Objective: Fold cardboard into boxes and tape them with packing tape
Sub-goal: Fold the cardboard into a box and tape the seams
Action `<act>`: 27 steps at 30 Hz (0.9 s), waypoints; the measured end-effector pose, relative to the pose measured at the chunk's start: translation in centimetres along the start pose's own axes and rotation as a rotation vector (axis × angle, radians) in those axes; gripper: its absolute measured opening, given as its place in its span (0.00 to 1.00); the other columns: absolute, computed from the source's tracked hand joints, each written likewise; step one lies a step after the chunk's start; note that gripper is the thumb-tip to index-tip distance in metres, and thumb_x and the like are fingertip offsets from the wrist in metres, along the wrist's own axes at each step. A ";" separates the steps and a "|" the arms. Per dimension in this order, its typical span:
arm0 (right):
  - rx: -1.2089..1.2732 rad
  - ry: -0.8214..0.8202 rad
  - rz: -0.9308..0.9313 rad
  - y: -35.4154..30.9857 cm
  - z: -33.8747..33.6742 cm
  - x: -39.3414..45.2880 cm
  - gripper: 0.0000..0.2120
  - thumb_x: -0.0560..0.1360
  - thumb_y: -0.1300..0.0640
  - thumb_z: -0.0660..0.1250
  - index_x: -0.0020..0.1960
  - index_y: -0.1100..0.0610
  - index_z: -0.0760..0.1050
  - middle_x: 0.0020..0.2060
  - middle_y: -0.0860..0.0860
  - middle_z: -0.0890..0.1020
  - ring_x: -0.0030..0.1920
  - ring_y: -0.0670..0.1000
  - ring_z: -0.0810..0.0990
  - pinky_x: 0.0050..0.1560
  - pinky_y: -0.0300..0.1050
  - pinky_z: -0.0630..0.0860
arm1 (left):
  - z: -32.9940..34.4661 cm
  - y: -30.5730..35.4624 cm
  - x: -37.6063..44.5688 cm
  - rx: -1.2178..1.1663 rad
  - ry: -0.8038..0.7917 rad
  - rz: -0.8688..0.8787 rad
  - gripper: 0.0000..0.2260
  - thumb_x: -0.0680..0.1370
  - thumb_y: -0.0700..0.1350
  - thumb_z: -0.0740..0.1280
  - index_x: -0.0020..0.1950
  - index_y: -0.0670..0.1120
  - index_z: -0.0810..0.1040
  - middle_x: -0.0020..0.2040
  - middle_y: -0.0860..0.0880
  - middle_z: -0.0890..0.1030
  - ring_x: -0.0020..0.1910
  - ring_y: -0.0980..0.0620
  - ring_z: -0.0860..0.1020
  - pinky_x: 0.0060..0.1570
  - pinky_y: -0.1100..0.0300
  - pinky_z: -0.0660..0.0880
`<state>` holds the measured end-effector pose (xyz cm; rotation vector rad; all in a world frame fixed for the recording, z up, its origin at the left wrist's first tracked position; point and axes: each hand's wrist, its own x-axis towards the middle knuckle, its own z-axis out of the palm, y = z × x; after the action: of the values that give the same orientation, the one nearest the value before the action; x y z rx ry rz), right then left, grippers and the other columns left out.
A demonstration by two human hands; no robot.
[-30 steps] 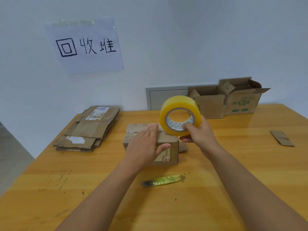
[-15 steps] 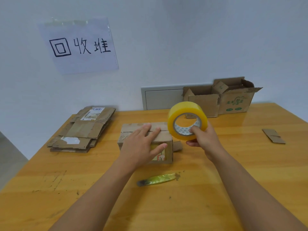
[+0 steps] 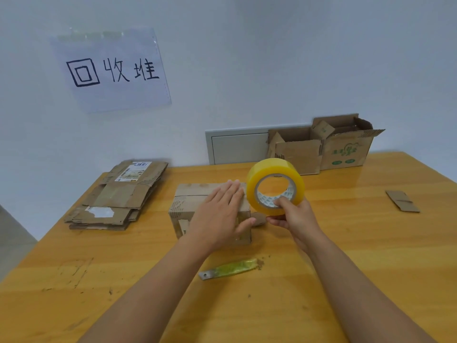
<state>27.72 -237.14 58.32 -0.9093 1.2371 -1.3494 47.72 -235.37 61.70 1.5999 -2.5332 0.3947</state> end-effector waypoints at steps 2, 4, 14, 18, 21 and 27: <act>-0.024 -0.016 0.003 -0.1 -0.1 0.0 0.15 0.76 0.62 0.66 0.63 0.58 0.73 0.53 0.62 0.81 0.36 0.61 0.85 0.34 0.46 0.81 | 0.0 -0.2 0.2 -0.020 0.003 0.024 0.36 0.81 0.67 0.46 0.82 0.47 0.45 0.82 0.48 0.48 0.80 0.53 0.46 0.73 0.61 0.37; -0.081 -0.015 -0.009 -0.4 -0.5 0.1 0.15 0.76 0.61 0.66 0.63 0.58 0.73 0.51 0.61 0.80 0.36 0.61 0.85 0.36 0.47 0.81 | -0.2 -0.3 0.1 -0.047 0.004 0.028 0.34 0.82 0.65 0.47 0.82 0.48 0.43 0.82 0.49 0.48 0.80 0.53 0.46 0.72 0.62 0.38; -0.374 0.055 -0.098 -1.2 -4.0 -0.8 0.08 0.78 0.59 0.67 0.53 0.51 0.70 0.49 0.56 0.80 0.35 0.60 0.85 0.40 0.53 0.83 | -0.1 -0.6 0.0 -0.089 0.008 0.037 0.31 0.80 0.66 0.45 0.81 0.55 0.51 0.81 0.49 0.55 0.80 0.52 0.52 0.76 0.57 0.51; -0.437 0.037 -0.090 -0.6 -3.8 -1.0 0.11 0.78 0.58 0.67 0.58 0.55 0.69 0.46 0.55 0.80 0.32 0.58 0.84 0.40 0.58 0.83 | 0.0 -1.2 0.5 -0.095 0.028 0.050 0.31 0.78 0.65 0.45 0.79 0.56 0.61 0.78 0.48 0.64 0.78 0.49 0.61 0.74 0.52 0.60; -0.435 0.022 -0.075 0.1 -3.5 -1.1 0.12 0.77 0.58 0.67 0.58 0.56 0.69 0.44 0.57 0.79 0.28 0.56 0.82 0.33 0.53 0.79 | 0.4 -0.9 0.4 -0.093 0.071 0.107 0.30 0.79 0.60 0.49 0.77 0.48 0.67 0.78 0.47 0.65 0.78 0.49 0.61 0.76 0.53 0.55; -0.506 0.035 -0.108 -0.1 -3.9 -1.0 0.10 0.77 0.56 0.68 0.56 0.53 0.69 0.47 0.56 0.80 0.34 0.56 0.84 0.37 0.54 0.81 | 0.5 -1.1 0.5 -0.105 0.022 0.105 0.34 0.78 0.62 0.38 0.81 0.50 0.52 0.81 0.52 0.52 0.80 0.55 0.50 0.78 0.57 0.46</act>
<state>24.08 -235.42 57.88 -1.3216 1.6133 -1.1538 48.53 -236.44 61.51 1.4238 -2.5822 0.2829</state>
